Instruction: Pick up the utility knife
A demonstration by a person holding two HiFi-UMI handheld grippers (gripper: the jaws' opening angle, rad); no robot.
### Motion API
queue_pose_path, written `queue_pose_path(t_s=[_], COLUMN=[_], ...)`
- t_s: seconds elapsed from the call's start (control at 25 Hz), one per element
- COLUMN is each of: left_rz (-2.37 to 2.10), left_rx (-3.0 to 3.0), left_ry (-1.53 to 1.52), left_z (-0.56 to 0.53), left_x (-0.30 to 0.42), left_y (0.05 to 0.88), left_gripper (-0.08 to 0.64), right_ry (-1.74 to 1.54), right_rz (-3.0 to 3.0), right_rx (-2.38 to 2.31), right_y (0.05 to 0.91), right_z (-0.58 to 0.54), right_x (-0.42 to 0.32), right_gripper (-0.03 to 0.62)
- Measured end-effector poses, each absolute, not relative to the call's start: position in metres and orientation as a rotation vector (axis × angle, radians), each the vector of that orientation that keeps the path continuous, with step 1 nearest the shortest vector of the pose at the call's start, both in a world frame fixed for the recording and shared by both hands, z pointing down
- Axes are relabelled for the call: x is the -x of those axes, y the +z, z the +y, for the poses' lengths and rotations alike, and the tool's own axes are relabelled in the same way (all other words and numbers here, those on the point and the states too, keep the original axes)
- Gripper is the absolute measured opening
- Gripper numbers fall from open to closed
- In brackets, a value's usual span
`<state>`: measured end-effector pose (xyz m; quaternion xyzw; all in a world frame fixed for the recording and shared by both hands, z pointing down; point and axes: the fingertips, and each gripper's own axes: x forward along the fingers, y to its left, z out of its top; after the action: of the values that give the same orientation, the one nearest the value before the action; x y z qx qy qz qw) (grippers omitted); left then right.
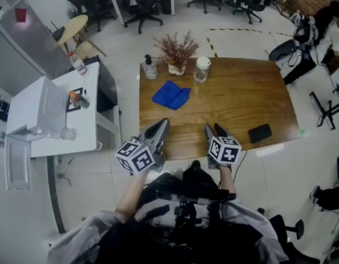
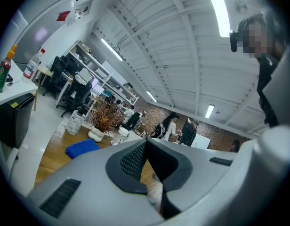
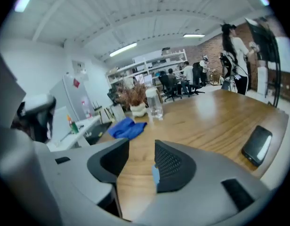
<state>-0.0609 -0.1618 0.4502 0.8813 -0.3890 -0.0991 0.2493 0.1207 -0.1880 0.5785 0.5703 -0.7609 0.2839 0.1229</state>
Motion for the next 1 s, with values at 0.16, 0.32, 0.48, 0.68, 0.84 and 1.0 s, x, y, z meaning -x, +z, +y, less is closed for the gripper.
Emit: queue_pose_path(t_s=[0.16, 0.32, 0.48, 0.68, 0.84, 1.0], left_rz=[-1.04, -1.014, -0.974, -0.96, -0.964, -0.978], left_rx=[-2.408, -2.418, -2.438, -2.456, -2.449, -2.449], left_ry=[-0.263, -0.271, -0.305, -0.317, -0.303, -0.318], left_z=[-0.16, -0.156, -0.15, -0.146, -0.142, -0.142], left_x=[0.059, 0.058, 0.055, 0.053, 0.057, 0.063], left_y=[0.451, 0.447, 0.437, 0.43, 0.434, 0.431], left_gripper=[0.002, 0.002, 0.002, 0.002, 0.002, 0.002], right_ry=[0.826, 0.779, 0.821, 0.81, 0.786, 0.763], right_rz=[-2.448, -2.567, -2.613, -2.628, -2.614, -2.603], right_rx=[-1.755, -1.899, -1.984, -1.985, -1.979, -1.976], right_y=[0.486, 0.42, 0.396, 0.394, 0.398, 0.4], right_z=[-0.173, -0.149, -0.122, -0.111, -0.109, -0.108], right_x=[-0.118, -0.128, -0.134, -0.13, -0.126, -0.125], right_gripper=[0.16, 0.099, 0.012, 0.012, 0.012, 0.011])
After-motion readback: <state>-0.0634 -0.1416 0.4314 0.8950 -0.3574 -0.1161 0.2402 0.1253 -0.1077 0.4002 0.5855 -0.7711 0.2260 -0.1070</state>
